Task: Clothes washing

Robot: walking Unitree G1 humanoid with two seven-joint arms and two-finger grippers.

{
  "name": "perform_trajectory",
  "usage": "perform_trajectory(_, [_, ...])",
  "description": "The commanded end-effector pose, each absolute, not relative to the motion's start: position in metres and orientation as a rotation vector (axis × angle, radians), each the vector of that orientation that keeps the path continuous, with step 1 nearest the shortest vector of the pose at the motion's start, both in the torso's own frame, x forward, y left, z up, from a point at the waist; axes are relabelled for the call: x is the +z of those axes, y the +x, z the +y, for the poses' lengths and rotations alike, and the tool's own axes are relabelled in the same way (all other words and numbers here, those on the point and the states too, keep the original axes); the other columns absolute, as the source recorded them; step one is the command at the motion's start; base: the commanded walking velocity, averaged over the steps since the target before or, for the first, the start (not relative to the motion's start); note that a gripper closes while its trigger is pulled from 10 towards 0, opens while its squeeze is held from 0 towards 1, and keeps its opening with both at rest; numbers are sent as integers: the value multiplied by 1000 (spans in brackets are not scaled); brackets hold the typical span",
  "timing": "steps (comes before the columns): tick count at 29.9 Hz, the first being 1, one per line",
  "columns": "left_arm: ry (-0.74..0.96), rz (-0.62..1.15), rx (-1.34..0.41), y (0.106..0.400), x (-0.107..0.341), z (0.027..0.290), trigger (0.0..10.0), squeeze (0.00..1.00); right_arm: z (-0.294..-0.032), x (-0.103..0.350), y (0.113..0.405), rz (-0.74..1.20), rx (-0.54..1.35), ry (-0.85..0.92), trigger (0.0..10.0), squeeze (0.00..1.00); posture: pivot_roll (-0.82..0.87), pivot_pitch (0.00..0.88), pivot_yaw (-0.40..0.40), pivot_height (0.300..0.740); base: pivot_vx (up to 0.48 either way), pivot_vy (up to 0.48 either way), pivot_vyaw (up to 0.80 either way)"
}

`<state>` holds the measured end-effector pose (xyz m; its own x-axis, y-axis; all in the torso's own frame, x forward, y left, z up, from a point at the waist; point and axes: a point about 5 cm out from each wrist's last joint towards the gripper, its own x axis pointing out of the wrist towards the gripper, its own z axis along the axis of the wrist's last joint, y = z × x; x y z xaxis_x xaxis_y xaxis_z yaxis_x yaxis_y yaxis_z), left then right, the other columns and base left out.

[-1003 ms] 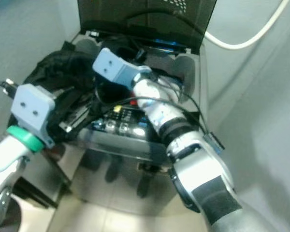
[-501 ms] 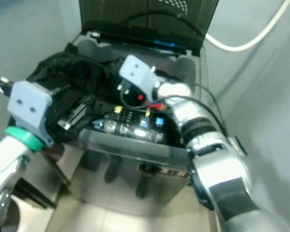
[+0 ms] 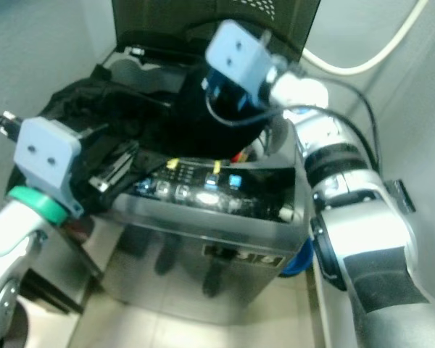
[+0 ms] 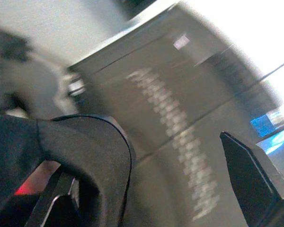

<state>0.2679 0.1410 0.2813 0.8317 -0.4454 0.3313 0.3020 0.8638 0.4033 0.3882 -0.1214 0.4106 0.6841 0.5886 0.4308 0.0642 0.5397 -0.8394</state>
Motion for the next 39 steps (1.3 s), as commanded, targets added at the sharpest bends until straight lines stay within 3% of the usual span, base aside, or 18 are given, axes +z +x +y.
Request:
perform_trajectory(1, [350, -413, -404, 267, 278, 140, 10000, 0, -127, 436, 378, -899, 278, -839, 10000, 0, 165, 140, -9, 740, 0, 0, 0])
perform_trajectory(4, [350, -411, -398, 267, 277, 141, 10000, 0, -132, 441, 375, -897, 398, -568, 10000, 0, 168, 140, -10, 740, 0, 0, 0])
perform_trajectory(5, [350, -409, -398, 266, 277, 141, 10000, 0, -127, 433, 375, -859, 549, -484, 10000, 0, 169, 140, -9, 740, 0, 0, 0])
perform_trajectory(6, [351, -407, -397, 266, 276, 141, 10000, 0, -120, 421, 375, -795, 710, -477, 10000, 0, 169, 140, -7, 740, 0, 0, 0])
perform_trajectory(7, [351, -407, -397, 266, 276, 141, 10000, 0, -120, 421, 375, -795, 710, -477, 10000, 0, 169, 140, -7, 740, 0, 0, 0])
perform_trajectory(9, [353, -403, -400, 267, 276, 142, 10000, 0, -101, 366, 382, -600, 843, -885, 10000, 0, 160, 140, -1, 740, 0, 0, 0])
perform_trajectory(12, [353, -403, -400, 267, 276, 142, 10000, 0, -101, 366, 382, -600, 843, -885, 10000, 0, 160, 140, -1, 740, 0, 0, 0])
perform_trajectory(14, [356, -404, -403, 268, 277, 141, 10000, 0, -93, 313, 383, -412, 1014, -1032, 10000, 0, 165, 141, 3, 740, 0, 0, 0])
perform_trajectory(16, [356, -405, -404, 268, 278, 141, 10000, 0, -93, 296, 380, -357, 1099, -1020, 10000, 0, 165, 143, 4, 740, 0, 0, 0])
perform_trajectory(24, [357, -403, -399, 268, 278, 141, 10000, 0, -112, 309, 378, -344, 1094, -1013, 10000, 0, 163, 145, 0, 740, 0, 0, 0])
perform_trajectory(30, [355, -402, -397, 267, 277, 141, 10000, 0, -127, 350, 369, -478, 1084, -809, 10000, 0, 158, 144, -4, 740, 0, 0, 0])
perform_trajectory(31, [353, -401, -396, 268, 277, 141, 10000, 0, -128, 376, 370, -585, 1015, -576, 10000, 0, 156, 144, -4, 740, 0, 0, 0])
perform_trajectory(32, [353, -401, -396, 268, 277, 141, 10000, 0, -128, 376, 370, -585, 1015, -576, 10000, 0, 156, 144, -4, 740, 0, 0, 0])
perform_trajectory(35, [351, -403, -399, 268, 276, 139, 10000, 0, -128, 391, 375, -581, 1001, -244, 10000, 0, 155, 141, -4, 740, 0, 0, 0])
perform_trajectory(38, [350, -404, -399, 268, 277, 139, 10000, 0, -128, 389, 376, -561, 1016, -176, 10000, 0, 155, 141, -4, 740, 0, 0, 0])
perform_trajectory(39, [351, -405, -399, 268, 277, 139, 10000, 0, -127, 388, 377, -531, 1042, -62, 10000, 0, 158, 139, -4, 740, 0, 0, 0])
